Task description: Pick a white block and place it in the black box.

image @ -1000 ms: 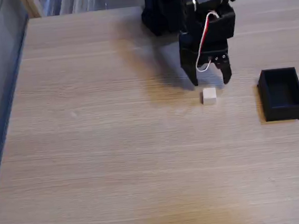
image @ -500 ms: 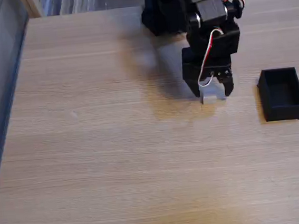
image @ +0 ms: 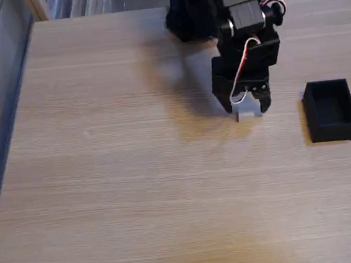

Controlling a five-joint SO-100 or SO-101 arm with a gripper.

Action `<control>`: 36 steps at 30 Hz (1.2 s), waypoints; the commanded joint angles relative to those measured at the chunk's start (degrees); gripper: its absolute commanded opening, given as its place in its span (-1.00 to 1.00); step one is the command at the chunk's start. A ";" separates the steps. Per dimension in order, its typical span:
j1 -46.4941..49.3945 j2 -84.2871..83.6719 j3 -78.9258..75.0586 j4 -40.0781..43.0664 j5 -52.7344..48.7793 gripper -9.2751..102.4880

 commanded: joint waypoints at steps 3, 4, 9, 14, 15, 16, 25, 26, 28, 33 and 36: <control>-0.44 0.35 -1.67 0.62 -1.14 -0.38; -0.53 0.35 -1.67 0.97 -2.02 -0.42; -0.88 0.35 -1.58 1.41 -2.20 -0.72; -1.14 0.53 -1.49 1.76 -2.20 -0.83; -1.14 0.53 -1.49 1.76 -2.55 -0.83; -1.14 0.62 -1.41 1.85 -2.81 -0.83; -0.18 4.31 -2.55 4.48 -4.39 -0.83; -0.18 5.19 -2.72 4.92 -4.66 -0.83; -0.44 6.86 -3.16 5.71 -5.27 -0.83; -1.41 10.63 -5.45 9.05 -8.53 -0.83; -2.11 12.22 -7.29 12.39 -11.34 -0.83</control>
